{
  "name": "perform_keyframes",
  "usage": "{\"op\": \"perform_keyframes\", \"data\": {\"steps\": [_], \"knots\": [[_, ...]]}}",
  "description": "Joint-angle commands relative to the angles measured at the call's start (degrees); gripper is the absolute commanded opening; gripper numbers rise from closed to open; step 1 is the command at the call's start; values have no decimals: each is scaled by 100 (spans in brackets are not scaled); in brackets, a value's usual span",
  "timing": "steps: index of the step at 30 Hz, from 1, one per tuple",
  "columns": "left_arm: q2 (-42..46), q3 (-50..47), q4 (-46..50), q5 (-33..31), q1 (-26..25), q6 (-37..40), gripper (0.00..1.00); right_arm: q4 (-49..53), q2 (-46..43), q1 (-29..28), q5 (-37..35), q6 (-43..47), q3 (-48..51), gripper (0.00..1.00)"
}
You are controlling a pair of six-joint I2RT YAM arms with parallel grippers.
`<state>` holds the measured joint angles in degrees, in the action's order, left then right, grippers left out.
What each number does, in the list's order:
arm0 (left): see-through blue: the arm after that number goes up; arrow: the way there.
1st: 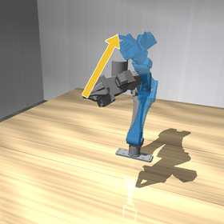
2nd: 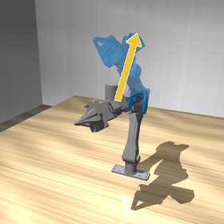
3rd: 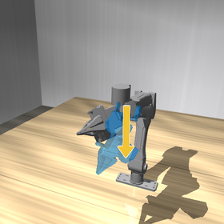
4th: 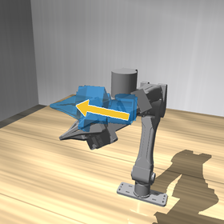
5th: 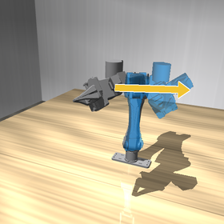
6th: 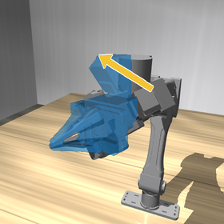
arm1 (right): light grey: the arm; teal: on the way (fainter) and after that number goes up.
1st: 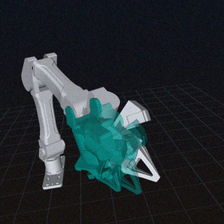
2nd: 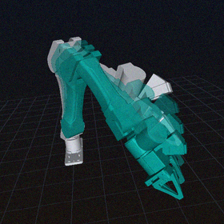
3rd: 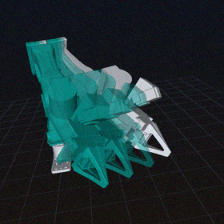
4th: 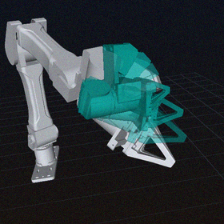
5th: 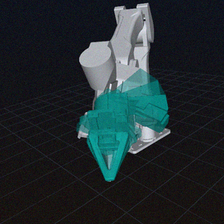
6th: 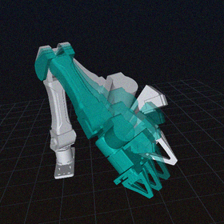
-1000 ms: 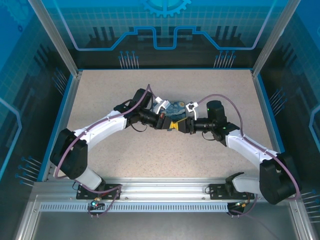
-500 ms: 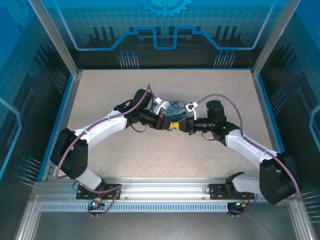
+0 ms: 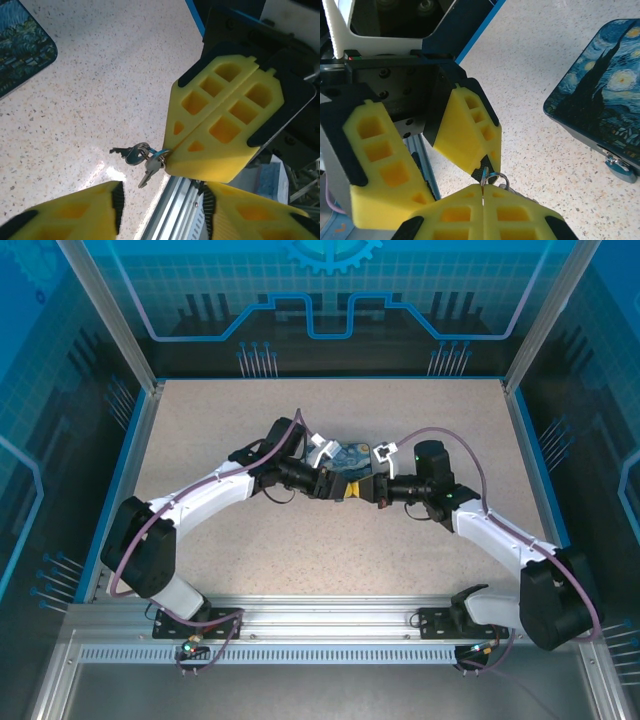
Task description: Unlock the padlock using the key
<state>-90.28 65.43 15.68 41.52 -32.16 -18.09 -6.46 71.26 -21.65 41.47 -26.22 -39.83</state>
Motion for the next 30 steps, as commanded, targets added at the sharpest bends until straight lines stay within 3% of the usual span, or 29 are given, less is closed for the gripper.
{"op": "perform_keyframes", "data": {"steps": [1,8,19,24,30], "knots": [[219,-131,-413,-128,-22,-178,52,36,-113,61,-189,-162,76,0],[575,-704,-1393,-644,69,-1002,59,-23,-90,117,-541,-613,203,0],[1190,-2378,-4377,-2374,2,-4017,64,-1214,-125,136,-1693,-3012,830,0],[1204,-2547,-4821,-2929,-248,-4503,64,-1556,-461,-2,-2542,-3984,1135,0],[871,-2627,-5236,-3220,-499,-4785,63,-1437,-880,-300,-3209,-4281,1154,0]]}}
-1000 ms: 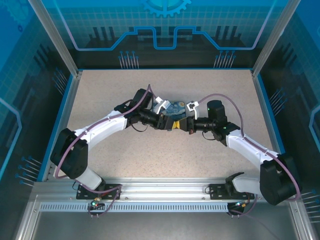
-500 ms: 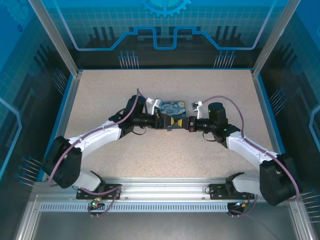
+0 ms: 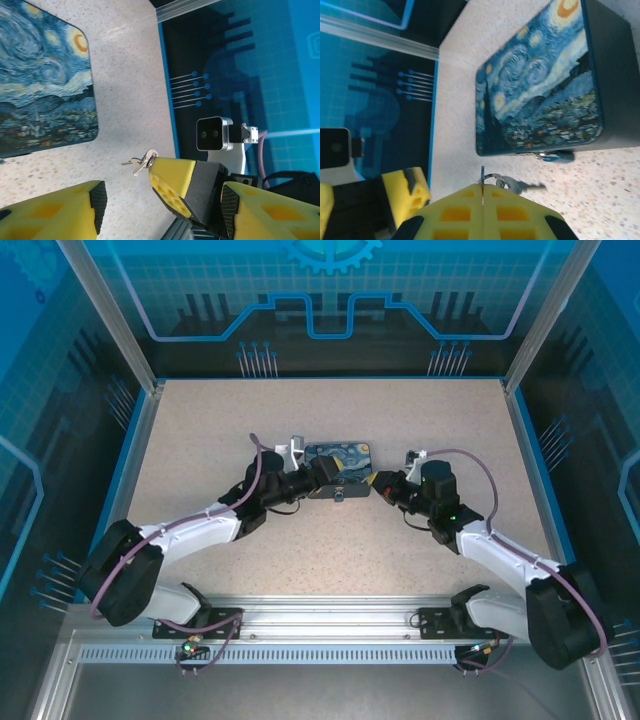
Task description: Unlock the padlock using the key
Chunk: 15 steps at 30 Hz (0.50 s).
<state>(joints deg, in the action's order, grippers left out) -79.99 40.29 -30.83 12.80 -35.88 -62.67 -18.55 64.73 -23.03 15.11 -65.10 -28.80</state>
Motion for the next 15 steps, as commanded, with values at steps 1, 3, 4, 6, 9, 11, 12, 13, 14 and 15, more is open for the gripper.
{"op": "perform_keyframes", "data": {"steps": [1,3,4,6,9,11,12,13,14,15], "knots": [[-239,-105,-670,-350,-166,-365,63,-208,-269,-208,-612,-411,28,0],[-436,-107,-966,-383,-249,-531,62,-201,-344,-274,-707,-473,23,0],[-528,-104,-1138,-391,-277,-593,62,-200,-375,-296,-747,-498,23,0],[-744,-78,-1474,-403,-355,-778,60,-193,-438,-355,-856,-565,33,0],[-1026,-14,-1838,-444,-453,-973,57,-279,-505,-416,-964,-660,64,0],[-1174,20,-2017,-492,-508,-1068,55,-310,-531,-454,-1007,-685,59,0],[-1234,36,-2096,-514,-536,-1103,55,-316,-540,-471,-1025,-693,58,0],[-1300,55,-2171,-533,-559,-1143,54,-316,-540,-498,-1043,-697,45,0],[-1358,87,-2232,-548,-584,-1191,54,-316,-532,-517,-1055,-704,37,0],[-1410,115,-2277,-574,-602,-1230,54,-340,-516,-531,-1064,-714,24,0]]}}
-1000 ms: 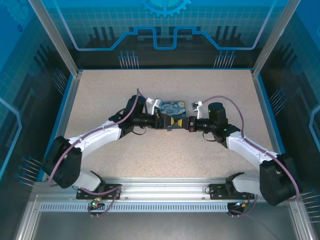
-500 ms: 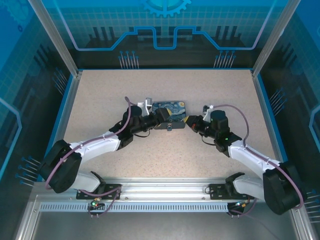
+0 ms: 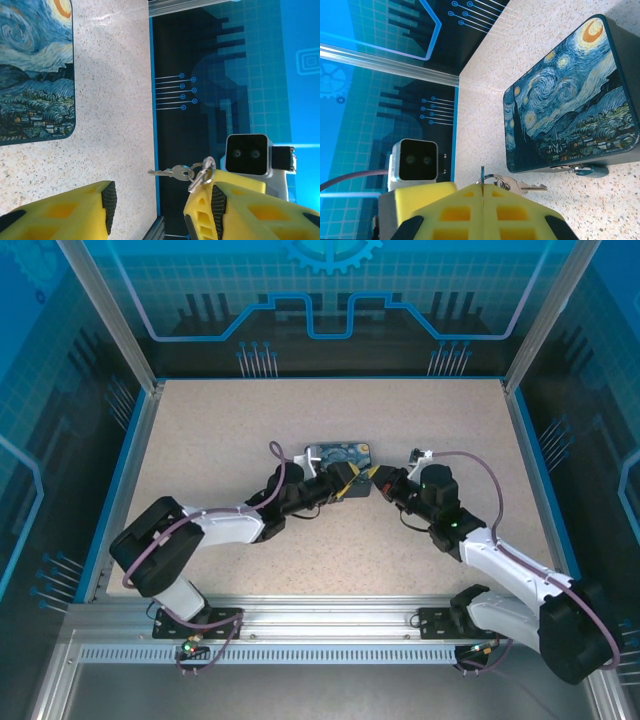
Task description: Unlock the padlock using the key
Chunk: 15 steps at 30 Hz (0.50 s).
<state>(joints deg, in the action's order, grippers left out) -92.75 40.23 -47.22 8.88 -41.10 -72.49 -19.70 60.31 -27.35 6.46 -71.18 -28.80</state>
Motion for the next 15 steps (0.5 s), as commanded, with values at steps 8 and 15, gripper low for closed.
{"op": "perform_keyframes", "data": {"steps": [8,15], "knots": [[-409,310,-971,-324,-207,-400,49,-305,75,-209,-241,-132,-3,0],[-457,414,-1057,-370,-223,-406,40,-353,130,-235,-245,-163,75,0]]}}
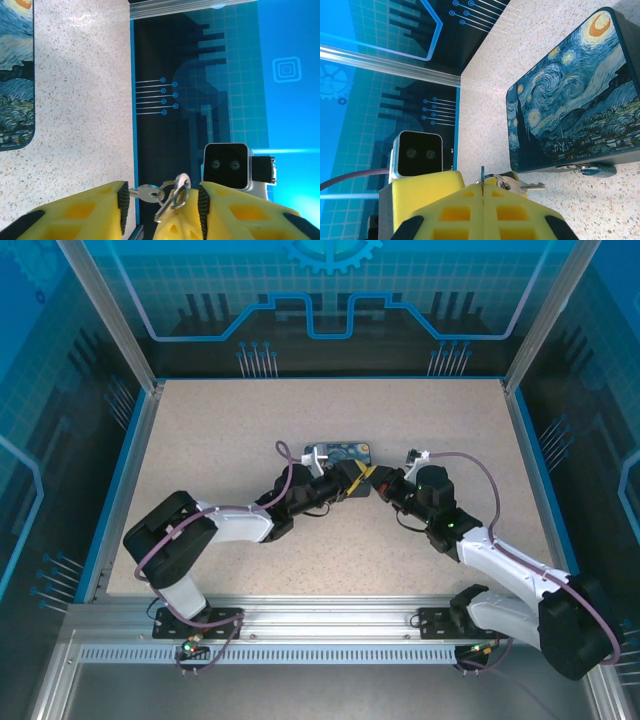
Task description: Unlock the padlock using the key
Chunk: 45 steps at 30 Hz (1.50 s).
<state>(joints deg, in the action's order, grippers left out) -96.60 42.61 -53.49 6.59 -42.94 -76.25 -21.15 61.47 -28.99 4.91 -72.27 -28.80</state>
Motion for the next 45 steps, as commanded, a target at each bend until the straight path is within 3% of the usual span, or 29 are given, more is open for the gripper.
{"op": "perform_keyframes", "data": {"steps": [1,20,21,24,26,29,32,35,40,45], "knots": [[-79,188,-425,-144,-39,-30,38,-214,14,-71,-94,-55,90,0],[-105,95,-556,-272,-114,-73,0,-110,-6,-67,-165,-16,88,0],[-99,77,-553,-279,-111,-72,0,-43,-36,-41,-171,-3,83,6],[-41,8,-491,-171,-76,7,0,314,-382,271,-87,137,128,44],[9,25,-366,194,32,165,0,529,-668,573,114,360,164,53],[-71,225,-244,1235,277,453,0,937,-916,1144,836,878,100,59],[-223,477,-173,2331,516,669,0,1064,-845,1636,1794,1474,-67,59],[-141,609,242,2984,711,1098,0,1089,-732,1892,2569,2007,-205,55],[299,1143,2306,3565,870,2545,0,930,-474,1968,3530,2465,-398,50],[447,1705,3815,3782,922,3528,0,633,-306,1876,3668,2415,-412,46]]}}
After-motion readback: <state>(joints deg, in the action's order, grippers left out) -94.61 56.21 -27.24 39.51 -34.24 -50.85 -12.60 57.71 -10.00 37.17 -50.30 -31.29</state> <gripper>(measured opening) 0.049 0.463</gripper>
